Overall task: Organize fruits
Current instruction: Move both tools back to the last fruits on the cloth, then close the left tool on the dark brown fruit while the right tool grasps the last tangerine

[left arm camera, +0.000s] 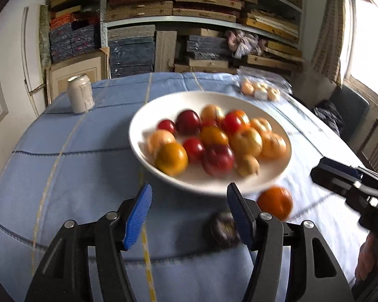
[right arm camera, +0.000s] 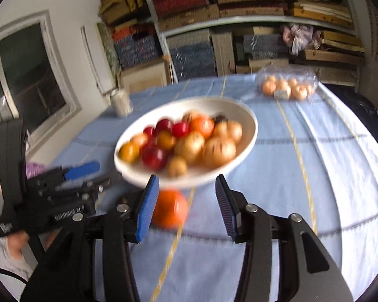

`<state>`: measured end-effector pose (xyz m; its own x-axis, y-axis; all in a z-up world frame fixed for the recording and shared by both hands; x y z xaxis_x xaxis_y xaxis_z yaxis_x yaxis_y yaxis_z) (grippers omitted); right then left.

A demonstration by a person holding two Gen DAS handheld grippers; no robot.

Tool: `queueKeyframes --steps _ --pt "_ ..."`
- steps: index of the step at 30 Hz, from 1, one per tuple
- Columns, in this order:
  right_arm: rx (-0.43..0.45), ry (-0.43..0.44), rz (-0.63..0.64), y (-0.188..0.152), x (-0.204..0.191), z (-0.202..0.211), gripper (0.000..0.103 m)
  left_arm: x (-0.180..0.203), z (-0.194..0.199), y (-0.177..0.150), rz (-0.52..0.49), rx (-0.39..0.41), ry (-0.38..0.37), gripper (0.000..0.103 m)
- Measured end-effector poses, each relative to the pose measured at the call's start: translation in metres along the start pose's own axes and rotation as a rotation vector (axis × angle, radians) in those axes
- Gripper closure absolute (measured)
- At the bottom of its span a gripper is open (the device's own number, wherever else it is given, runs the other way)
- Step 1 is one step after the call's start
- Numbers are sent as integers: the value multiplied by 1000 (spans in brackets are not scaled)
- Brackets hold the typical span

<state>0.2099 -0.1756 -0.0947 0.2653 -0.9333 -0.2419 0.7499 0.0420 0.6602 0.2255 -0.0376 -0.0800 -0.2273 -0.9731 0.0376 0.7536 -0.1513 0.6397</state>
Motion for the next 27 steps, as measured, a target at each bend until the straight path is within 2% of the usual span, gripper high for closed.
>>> queueKeyframes --steps 5,7,10,15,19,25,27 --pt "-38 7 50 -18 -13 -5 55 19 -2 -17 -73 -19 -4 40" --pt "-36 12 40 -18 -12 -4 50 25 -4 -22 -101 -32 -1 40" --pt "-40 19 27 -18 -10 -4 49 29 -14 -28 -128 -63 5 40" --pt "-58 17 32 -16 -10 -8 48 26 -24 -33 -104 -107 -23 41" --pt "-65 16 29 -16 -9 -10 46 24 -31 -33 -75 -138 -62 50" --pt "-76 12 33 -17 -10 -14 45 28 -34 -34 -87 -155 -72 58" --pt "-85 11 37 -19 -12 -17 45 27 -33 -34 -86 -149 -64 58"
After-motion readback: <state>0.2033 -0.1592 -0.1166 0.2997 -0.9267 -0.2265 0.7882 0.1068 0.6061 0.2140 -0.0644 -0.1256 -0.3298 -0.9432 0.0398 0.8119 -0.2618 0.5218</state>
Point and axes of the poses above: each gripper's, at about its wrist camera, not at the fingertips, and z roughly against the way its jaws point, x to its right, y to its top, the point moved 8 cm from there along -z, roughly the way its jaws point, and after that the axes turned 9 degrees about -x, right-handed, at the moved point
